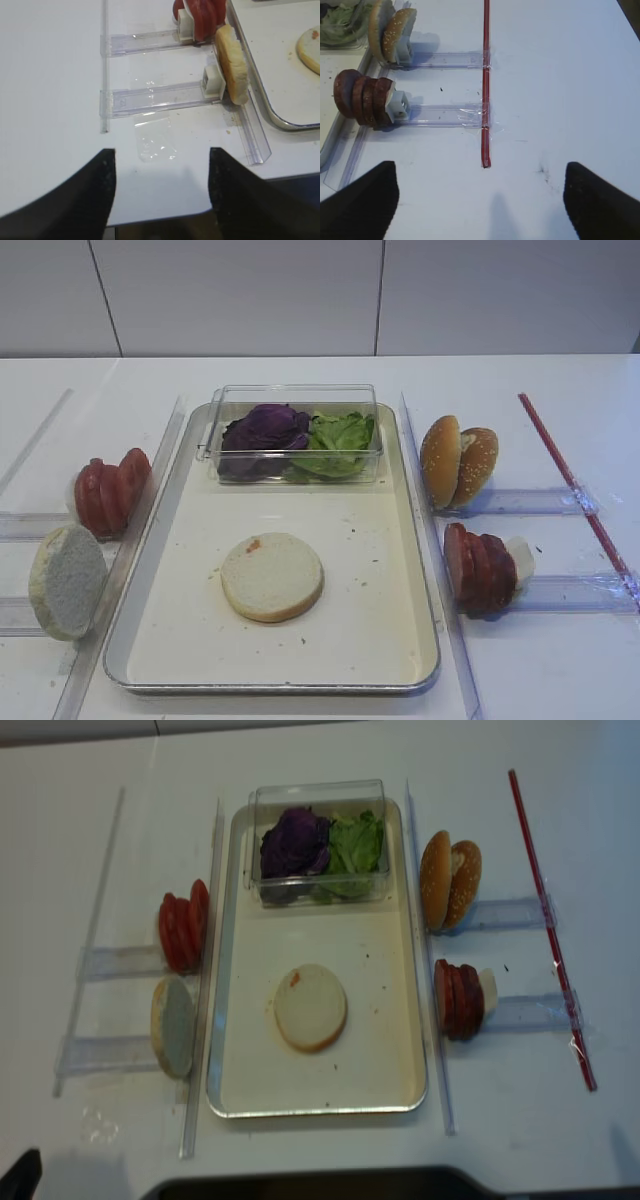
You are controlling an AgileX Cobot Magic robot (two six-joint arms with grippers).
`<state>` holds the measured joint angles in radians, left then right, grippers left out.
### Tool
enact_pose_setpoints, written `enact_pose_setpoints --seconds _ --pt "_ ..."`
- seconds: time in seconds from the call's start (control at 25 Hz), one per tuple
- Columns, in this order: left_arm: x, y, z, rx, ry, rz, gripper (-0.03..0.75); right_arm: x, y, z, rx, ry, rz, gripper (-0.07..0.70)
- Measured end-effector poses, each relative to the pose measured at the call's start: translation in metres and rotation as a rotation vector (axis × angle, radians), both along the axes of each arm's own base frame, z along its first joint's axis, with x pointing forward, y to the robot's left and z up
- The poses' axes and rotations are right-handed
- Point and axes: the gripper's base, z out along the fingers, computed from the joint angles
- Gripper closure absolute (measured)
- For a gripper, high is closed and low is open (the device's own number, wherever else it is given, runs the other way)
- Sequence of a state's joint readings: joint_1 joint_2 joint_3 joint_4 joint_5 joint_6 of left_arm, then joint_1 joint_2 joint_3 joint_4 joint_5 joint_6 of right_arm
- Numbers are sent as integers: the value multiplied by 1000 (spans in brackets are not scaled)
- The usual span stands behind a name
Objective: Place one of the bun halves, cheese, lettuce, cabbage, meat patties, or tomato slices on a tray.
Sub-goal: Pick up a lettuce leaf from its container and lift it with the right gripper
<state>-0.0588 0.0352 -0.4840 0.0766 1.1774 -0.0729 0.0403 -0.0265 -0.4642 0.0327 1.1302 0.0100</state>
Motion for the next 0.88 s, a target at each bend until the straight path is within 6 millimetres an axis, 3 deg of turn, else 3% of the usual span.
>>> enact_pose_setpoints --seconds 0.2,0.44,0.64,0.88 --pt "0 0 0 0 0 0 299 3 0 11 -9 9 5 -57" --pt "0 0 0 0 0 0 299 16 3 49 -18 40 42 -57" --pt "0 0 0 0 0 0 299 45 10 75 32 172 81 -45" --pt "0 0 0 3 0 2 299 92 21 90 68 346 189 78"
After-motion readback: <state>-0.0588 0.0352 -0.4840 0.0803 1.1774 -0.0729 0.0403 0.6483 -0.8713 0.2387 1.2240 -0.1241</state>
